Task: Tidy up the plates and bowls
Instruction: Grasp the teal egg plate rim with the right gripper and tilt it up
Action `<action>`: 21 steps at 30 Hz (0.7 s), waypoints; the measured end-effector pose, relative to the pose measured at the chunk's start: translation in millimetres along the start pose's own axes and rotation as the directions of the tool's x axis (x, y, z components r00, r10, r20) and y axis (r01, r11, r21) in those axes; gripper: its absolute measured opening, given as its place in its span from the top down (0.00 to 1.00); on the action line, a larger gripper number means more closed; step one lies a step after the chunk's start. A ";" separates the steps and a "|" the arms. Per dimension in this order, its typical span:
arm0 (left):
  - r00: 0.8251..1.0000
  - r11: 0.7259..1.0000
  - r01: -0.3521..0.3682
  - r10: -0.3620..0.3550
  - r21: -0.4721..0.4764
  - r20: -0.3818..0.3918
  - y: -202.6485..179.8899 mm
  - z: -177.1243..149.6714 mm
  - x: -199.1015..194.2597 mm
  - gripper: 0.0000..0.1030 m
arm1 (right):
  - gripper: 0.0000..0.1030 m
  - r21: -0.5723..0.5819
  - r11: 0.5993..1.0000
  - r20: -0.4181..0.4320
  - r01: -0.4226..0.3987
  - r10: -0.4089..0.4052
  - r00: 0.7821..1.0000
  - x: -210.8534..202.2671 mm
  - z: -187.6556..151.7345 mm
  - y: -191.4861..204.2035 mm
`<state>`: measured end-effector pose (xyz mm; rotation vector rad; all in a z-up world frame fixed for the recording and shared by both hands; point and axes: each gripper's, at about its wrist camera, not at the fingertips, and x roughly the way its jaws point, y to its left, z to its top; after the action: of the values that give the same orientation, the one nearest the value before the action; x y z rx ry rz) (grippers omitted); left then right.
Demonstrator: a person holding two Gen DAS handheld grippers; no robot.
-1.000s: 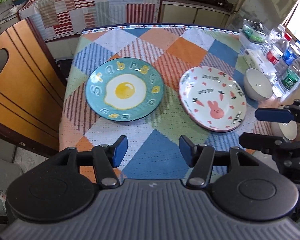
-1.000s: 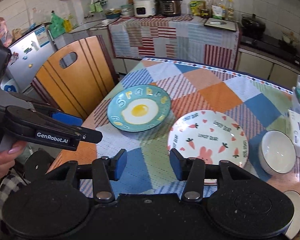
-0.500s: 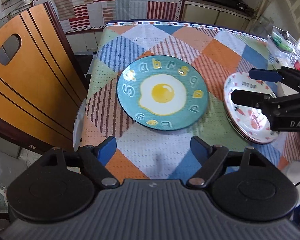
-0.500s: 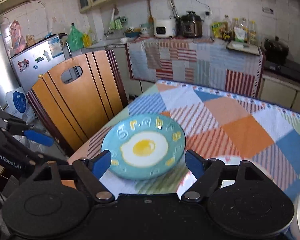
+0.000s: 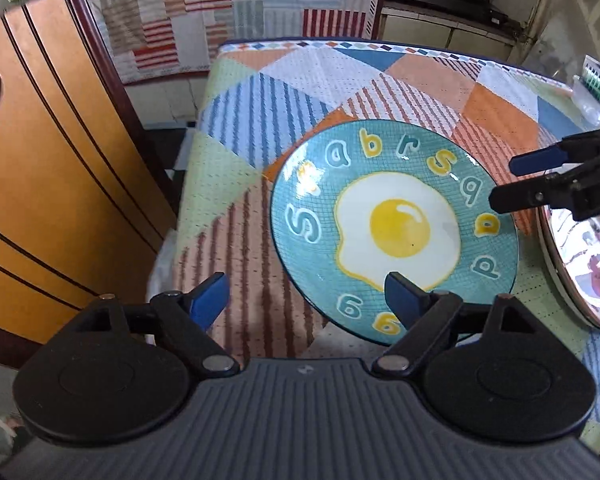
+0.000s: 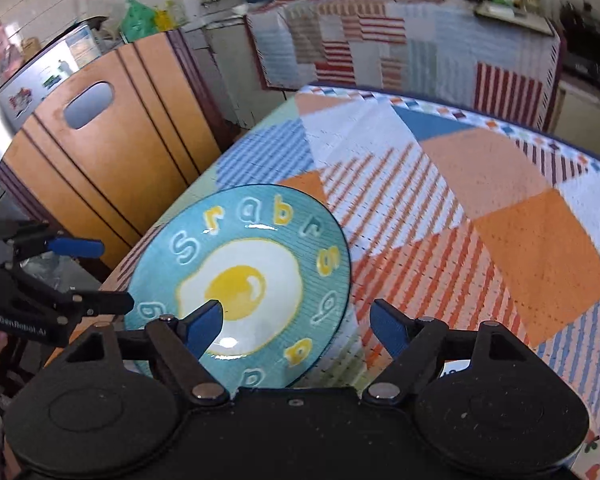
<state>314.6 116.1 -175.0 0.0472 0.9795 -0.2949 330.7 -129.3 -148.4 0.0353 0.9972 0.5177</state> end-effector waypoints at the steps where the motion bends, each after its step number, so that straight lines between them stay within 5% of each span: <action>1: 0.999 0.999 0.032 -0.033 -0.017 -0.006 3.6 -1.5 5.9 0.19 | 0.22 0.010 1.000 -0.005 -0.003 0.003 1.000 3.2 0.1 -4.1; 5: 0.998 0.993 0.060 -0.060 -0.106 0.000 16.9 -7.4 21.5 0.27 | 0.36 0.055 0.998 -0.039 -0.027 0.029 0.999 17.9 -1.3 -18.7; 10: 0.998 0.993 0.062 -0.060 -0.103 0.023 19.1 -11.4 23.8 0.63 | 0.53 0.086 0.996 -0.064 -0.039 0.045 0.997 31.9 -0.8 -26.0; 12: 0.993 0.980 0.120 -0.118 -0.160 0.023 25.4 -10.1 25.4 0.75 | 0.58 0.085 0.996 -0.065 -0.033 0.038 0.997 36.5 1.5 -24.5; 14: 0.990 0.972 0.142 -0.137 -0.187 0.035 26.8 -10.3 28.7 0.79 | 0.74 0.068 0.997 -0.075 -0.033 0.038 0.996 43.4 4.6 -22.0; 21: 0.992 0.971 0.120 -0.112 -0.205 0.050 19.2 -13.0 25.3 0.79 | 0.79 0.125 0.989 -0.038 -0.085 0.090 0.995 45.5 1.7 -34.8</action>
<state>322.4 131.1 -204.9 -0.2063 0.9723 -0.2980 365.6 -139.9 -192.6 0.1794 1.0725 0.5384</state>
